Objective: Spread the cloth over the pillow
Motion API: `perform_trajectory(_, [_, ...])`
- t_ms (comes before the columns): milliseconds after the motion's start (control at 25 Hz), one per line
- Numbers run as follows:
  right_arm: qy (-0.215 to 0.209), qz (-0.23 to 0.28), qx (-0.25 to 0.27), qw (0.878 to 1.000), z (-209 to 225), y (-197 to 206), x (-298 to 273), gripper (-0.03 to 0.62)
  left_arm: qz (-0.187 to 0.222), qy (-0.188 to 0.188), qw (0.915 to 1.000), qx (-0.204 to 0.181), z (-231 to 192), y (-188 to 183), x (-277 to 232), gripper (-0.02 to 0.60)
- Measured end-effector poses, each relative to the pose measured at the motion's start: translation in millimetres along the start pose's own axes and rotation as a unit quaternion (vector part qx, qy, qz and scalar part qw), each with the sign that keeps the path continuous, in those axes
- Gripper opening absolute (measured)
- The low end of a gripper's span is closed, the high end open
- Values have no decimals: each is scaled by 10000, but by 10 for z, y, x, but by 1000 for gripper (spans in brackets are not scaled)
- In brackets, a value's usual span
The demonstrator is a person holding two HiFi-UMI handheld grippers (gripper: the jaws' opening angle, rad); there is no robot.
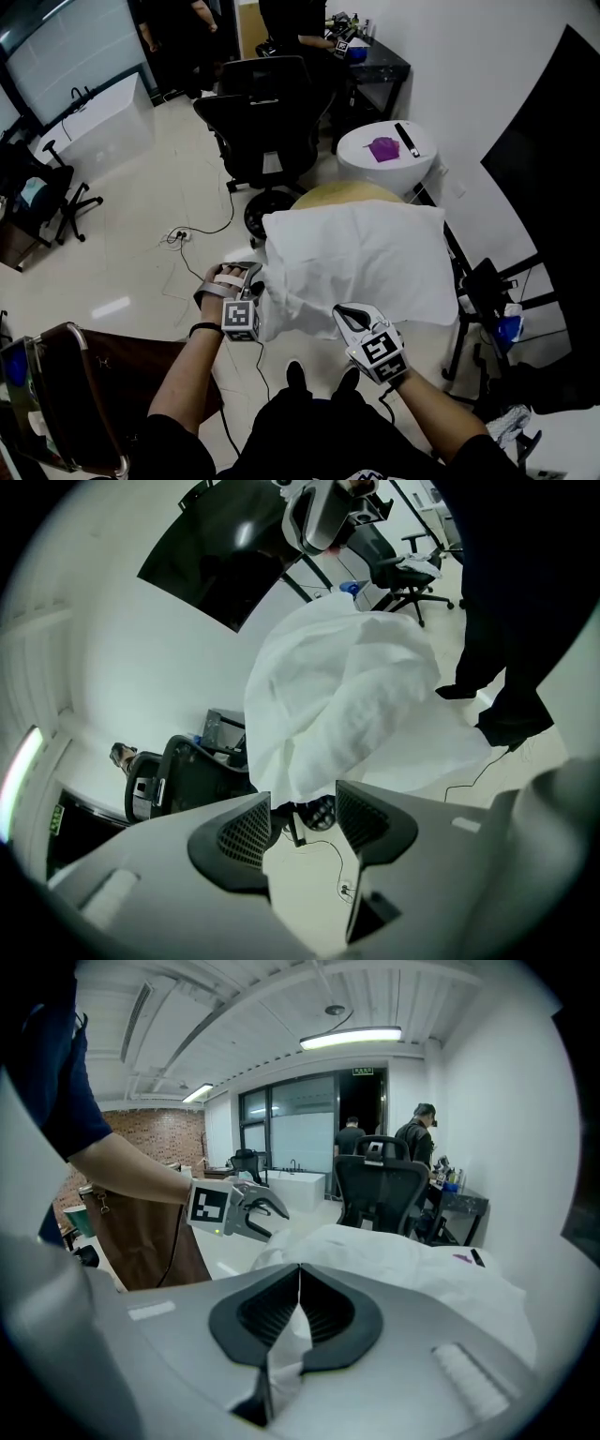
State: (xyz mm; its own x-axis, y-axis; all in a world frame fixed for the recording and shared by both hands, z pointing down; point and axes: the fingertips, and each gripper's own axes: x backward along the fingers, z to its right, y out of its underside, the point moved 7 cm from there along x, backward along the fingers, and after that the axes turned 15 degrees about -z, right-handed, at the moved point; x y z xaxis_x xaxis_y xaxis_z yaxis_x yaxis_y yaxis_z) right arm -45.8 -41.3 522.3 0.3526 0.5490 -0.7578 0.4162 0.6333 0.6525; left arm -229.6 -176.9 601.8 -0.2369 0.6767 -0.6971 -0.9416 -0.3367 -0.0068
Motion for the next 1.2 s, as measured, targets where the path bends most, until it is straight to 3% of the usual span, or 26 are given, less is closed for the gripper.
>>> perform_trajectory(160, [-44,-26,-50,10000,-26,6,5,9,38,193,9988,-440,14,-71,-20,174])
perform_trajectory(280, [-18,3,-39,10000,-40,7,-7,9,76,333,9984,-447,39,-83,9,17])
perform_trajectory(320, [-10,13,-29,10000,-40,12,-13,9,124,318,9987,-378,29,-93,35,0])
perform_trajectory(520, [-20,49,-19,10000,-52,-20,-5,9,-12,124,9997,-207,41,-1,216,0])
perform_trajectory(760, [-76,71,99,9999,-4,-90,-32,9,-230,24,9996,177,159,158,844,0])
perform_trajectory(920, [-173,86,182,9996,3,-139,-82,9,-385,84,9981,478,430,267,1139,0])
perform_trajectory(1200, [-290,-10,380,9989,54,-202,-224,9,-604,412,9944,761,1157,133,1294,0])
